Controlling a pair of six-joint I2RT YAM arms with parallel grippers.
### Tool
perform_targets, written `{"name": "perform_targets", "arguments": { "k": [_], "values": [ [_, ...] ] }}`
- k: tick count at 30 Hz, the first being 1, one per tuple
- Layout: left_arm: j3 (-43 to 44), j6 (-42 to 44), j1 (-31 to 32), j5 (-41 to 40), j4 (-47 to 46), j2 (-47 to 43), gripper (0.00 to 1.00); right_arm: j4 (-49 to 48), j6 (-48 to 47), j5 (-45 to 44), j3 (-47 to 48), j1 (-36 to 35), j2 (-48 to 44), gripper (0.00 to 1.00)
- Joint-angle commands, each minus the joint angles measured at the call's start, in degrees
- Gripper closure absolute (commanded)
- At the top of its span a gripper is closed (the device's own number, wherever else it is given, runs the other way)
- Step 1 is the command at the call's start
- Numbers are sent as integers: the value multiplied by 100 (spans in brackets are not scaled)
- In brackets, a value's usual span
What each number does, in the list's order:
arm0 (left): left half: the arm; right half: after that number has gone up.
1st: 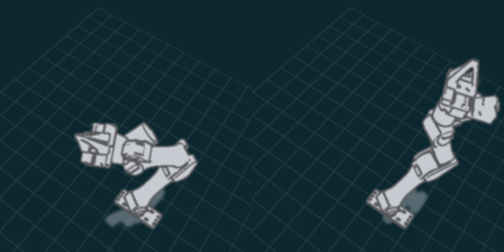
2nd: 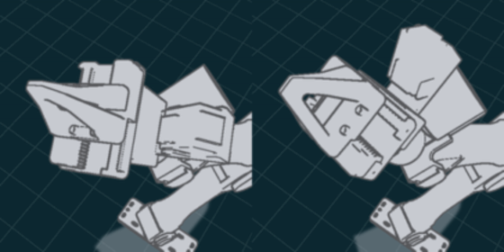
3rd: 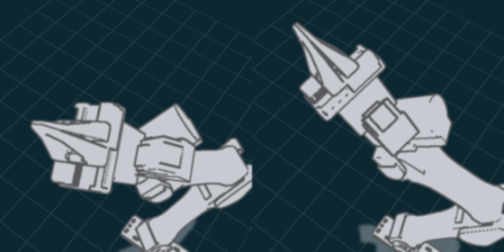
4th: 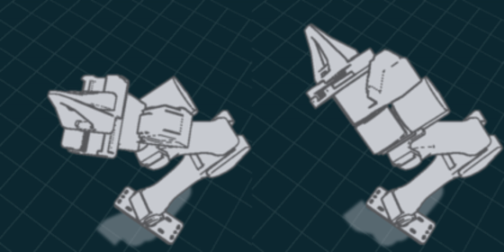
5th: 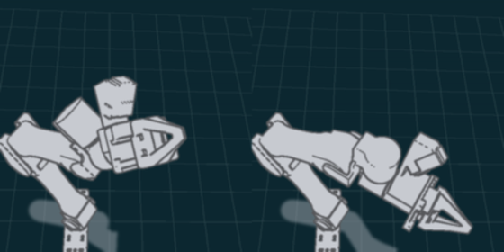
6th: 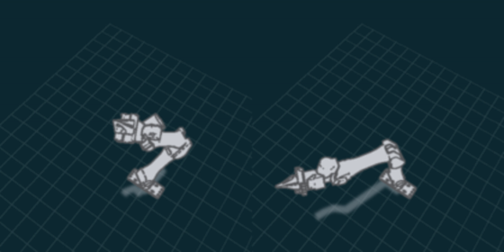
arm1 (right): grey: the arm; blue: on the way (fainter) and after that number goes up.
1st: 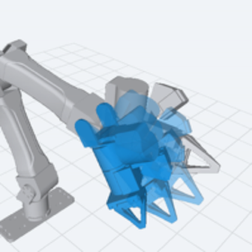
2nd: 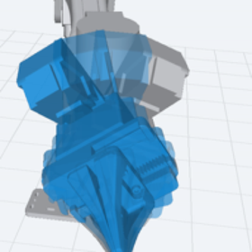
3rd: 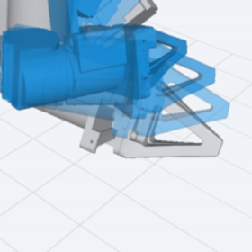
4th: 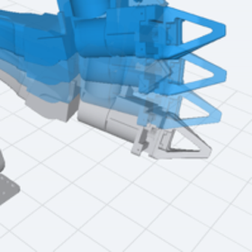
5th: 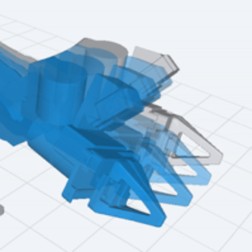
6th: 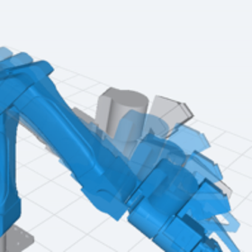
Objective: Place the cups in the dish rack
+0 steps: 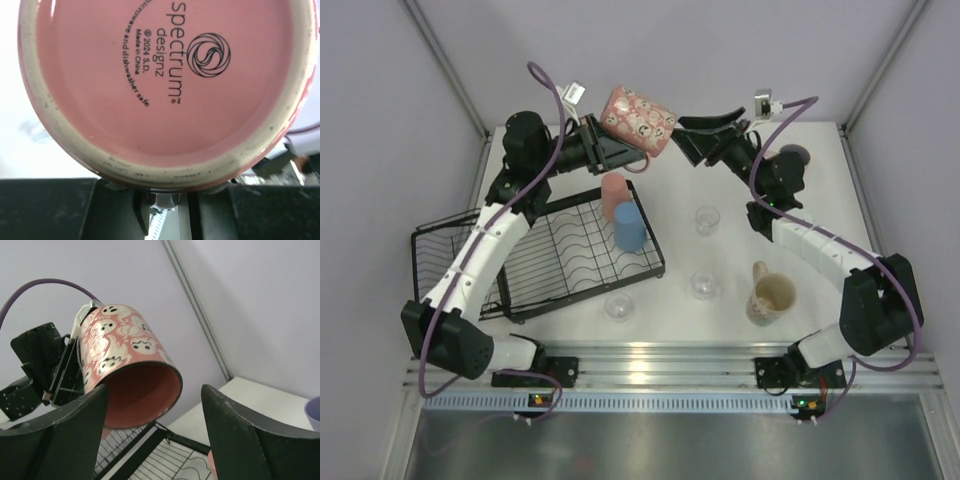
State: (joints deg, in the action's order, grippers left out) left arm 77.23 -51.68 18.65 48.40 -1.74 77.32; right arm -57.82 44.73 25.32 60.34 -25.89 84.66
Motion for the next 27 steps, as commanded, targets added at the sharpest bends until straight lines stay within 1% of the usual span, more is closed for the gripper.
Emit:
{"name": "perform_targets", "arguments": {
  "k": [1, 2, 3, 4, 5, 6, 7, 9, 10, 11, 14, 15, 19, 22, 27],
  "values": [
    [161, 808, -336, -769, 760, -560, 100, -107, 9, 183, -198, 233, -468, 25],
    [143, 939, -380, -936, 971, -612, 100, -19, -17, 253, -380, 260, -599, 21],
    [143, 1306, -441, -1138, 1217, -717, 100, 208, -60, 367, -478, 295, -661, 18],
    [169, 1510, -520, -1766, 1872, -762, 100, 314, -122, 420, -583, 295, -740, 15],
    [196, 1712, -556, -2086, 2157, -797, 100, 411, -262, 447, -793, 295, -915, 13],
    [204, 2079, -599, -2481, 2456, -867, 100, 508, -333, 430, -900, 295, -1021, 8],
    [213, 2231, -617, -3329, 2929, -902, 100, 718, -464, 386, -1040, 304, -1126, 7],
    [187, 2425, -644, -4370, 3406, -938, 100, 1104, -631, 281, -1042, 304, -1408, 1],
    [170, 2443, -661, -5227, 3774, -955, 100, 1533, -798, 237, -972, 312, -1574, 1],
    [135, 2461, -679, -5540, 3899, -956, 100, 1668, -860, 210, -945, 313, -1654, 1],
    [-313, 2312, -740, -6192, 4023, -1105, 100, 1906, -975, 184, -936, 321, -1865, 1],
    [-566, 2207, -793, -6542, 4049, -1131, 100, 1932, -975, 166, -936, 339, -1918, 1],
    [-1148, 1952, -1118, -6852, 4059, -1193, 100, 2012, -940, 201, -962, 392, -1980, 0],
    [-1508, 1776, -1215, -7203, 3918, -1219, 100, 2038, -905, 236, -1015, 444, -2041, 1],
    [-1991, 1573, -1303, -7354, 3559, -1167, 100, 2056, -905, 228, -1094, 594, -2234, 1]
  ]
}}
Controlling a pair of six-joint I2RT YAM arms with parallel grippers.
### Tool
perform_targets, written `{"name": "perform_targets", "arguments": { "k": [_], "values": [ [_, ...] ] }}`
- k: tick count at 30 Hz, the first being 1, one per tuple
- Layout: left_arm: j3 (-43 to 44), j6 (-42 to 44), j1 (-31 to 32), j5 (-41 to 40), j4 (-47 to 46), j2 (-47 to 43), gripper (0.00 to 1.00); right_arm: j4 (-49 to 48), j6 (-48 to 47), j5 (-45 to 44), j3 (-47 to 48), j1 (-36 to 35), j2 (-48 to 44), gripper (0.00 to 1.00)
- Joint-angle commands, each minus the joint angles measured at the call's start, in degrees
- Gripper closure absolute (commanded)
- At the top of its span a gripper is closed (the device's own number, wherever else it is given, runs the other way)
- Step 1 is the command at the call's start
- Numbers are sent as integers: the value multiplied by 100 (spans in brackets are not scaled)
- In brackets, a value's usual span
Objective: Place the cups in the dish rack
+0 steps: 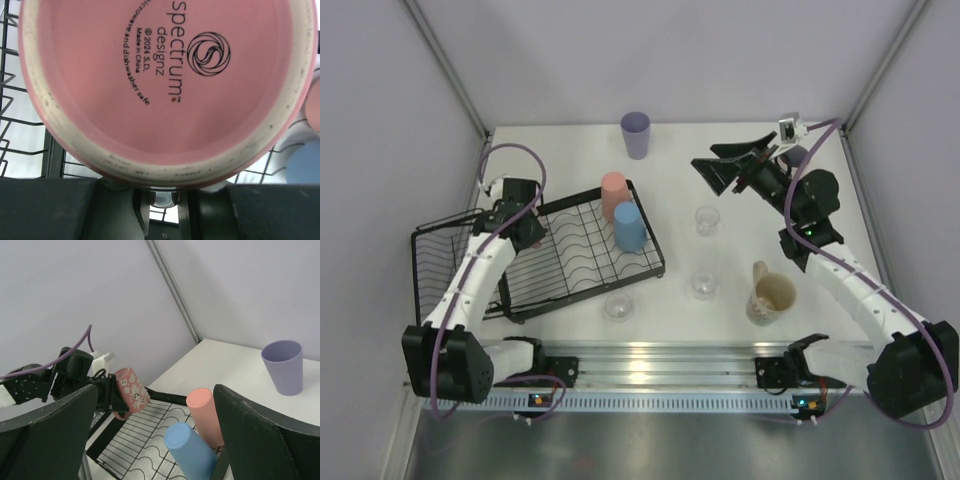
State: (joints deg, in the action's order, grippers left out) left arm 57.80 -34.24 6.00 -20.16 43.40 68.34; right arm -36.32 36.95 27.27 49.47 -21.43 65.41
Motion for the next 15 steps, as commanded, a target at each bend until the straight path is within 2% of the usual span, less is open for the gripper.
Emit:
{"name": "perform_targets", "arguments": {
  "k": [1, 9, 15],
  "values": [
    [-119, -206, -37, -445, -1139, -259, 100, -69, -127, 33, -17, 165, -327, 1],
    [-761, -215, -81, -568, -1948, -66, 100, 46, -214, -46, -8, 192, -494, 1],
    [-770, -188, -108, -857, -2098, 144, 100, 116, -258, -72, 89, 201, -459, 1]
  ]
}}
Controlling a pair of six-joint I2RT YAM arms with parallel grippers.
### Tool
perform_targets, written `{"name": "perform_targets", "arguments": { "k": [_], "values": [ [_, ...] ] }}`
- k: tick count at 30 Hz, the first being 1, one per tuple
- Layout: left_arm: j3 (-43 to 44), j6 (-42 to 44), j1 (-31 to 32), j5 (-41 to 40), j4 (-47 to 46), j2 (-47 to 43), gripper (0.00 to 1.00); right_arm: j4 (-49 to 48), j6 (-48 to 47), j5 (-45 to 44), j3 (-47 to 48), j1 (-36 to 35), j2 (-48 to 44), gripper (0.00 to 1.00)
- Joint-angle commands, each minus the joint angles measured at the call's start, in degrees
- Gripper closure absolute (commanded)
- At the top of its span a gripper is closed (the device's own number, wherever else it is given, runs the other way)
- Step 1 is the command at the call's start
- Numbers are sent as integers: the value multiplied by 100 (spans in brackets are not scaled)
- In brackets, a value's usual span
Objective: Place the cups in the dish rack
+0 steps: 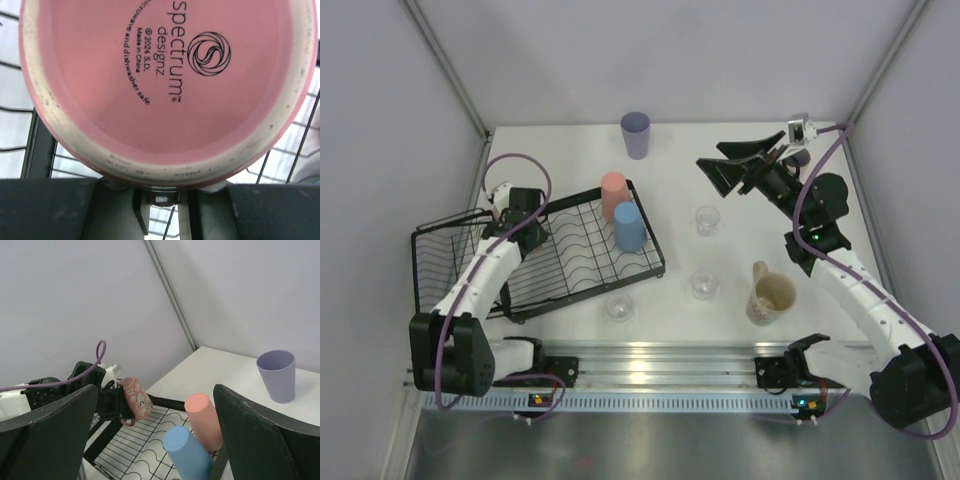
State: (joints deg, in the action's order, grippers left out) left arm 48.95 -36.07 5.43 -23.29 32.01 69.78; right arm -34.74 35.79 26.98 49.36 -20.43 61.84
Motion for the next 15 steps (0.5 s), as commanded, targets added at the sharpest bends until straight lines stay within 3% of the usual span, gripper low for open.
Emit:
{"name": "perform_targets", "arguments": {
  "k": [1, 11, 12, 13, 15],
  "values": [
    [106, -5, -60, -571, -960, 27, 100, -24, -151, -44, 126, 100, -94, 1],
    [-114, 83, -121, -404, -1294, 229, 100, 152, -345, -229, 135, 100, -146, 0],
    [-140, 74, -130, -422, -1294, 247, 98, 161, -336, -229, 144, 91, -138, 1],
    [-149, 57, -130, -413, -1311, 282, 90, 178, -336, -229, 152, 91, -120, 1],
    [-201, 22, -130, -413, -1311, 326, 89, 178, -345, -246, 161, 100, -129, 1]
  ]
}}
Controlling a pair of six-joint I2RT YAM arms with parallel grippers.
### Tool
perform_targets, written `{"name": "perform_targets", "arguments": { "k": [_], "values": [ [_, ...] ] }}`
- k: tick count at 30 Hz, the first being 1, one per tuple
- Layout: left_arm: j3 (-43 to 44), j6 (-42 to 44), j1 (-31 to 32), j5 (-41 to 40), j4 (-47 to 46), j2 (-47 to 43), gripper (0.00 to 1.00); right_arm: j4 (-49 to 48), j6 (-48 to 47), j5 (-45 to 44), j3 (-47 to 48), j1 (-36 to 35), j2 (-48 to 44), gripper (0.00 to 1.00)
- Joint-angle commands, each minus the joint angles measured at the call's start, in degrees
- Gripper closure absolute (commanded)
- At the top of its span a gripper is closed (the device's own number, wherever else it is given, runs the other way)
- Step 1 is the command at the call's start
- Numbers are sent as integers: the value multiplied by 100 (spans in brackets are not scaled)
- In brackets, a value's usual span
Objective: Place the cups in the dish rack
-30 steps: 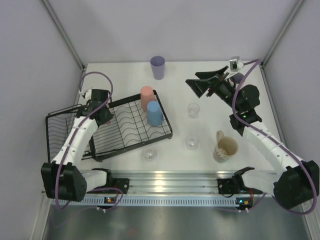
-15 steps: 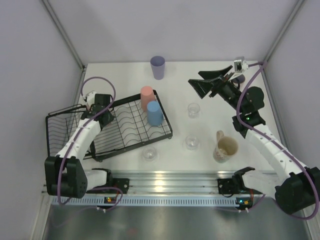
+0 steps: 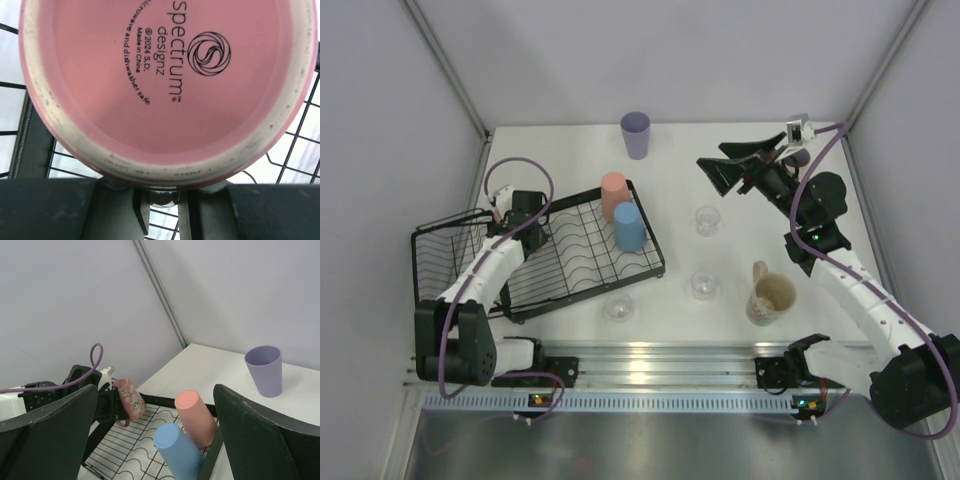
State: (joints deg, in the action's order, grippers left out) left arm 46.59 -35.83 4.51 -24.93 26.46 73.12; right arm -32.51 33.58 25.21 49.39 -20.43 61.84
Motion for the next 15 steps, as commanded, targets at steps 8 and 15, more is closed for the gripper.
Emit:
{"name": "perform_targets", "arguments": {
  "k": [8, 15],
  "values": [
    [-255, -73, -56, -258, -914, 88, 83, 96, -186, -113, 203, 91, -138, 1],
    [-220, -29, -100, -267, -923, 27, 39, 201, -220, -113, 238, 91, -173, 1]
  ]
}}
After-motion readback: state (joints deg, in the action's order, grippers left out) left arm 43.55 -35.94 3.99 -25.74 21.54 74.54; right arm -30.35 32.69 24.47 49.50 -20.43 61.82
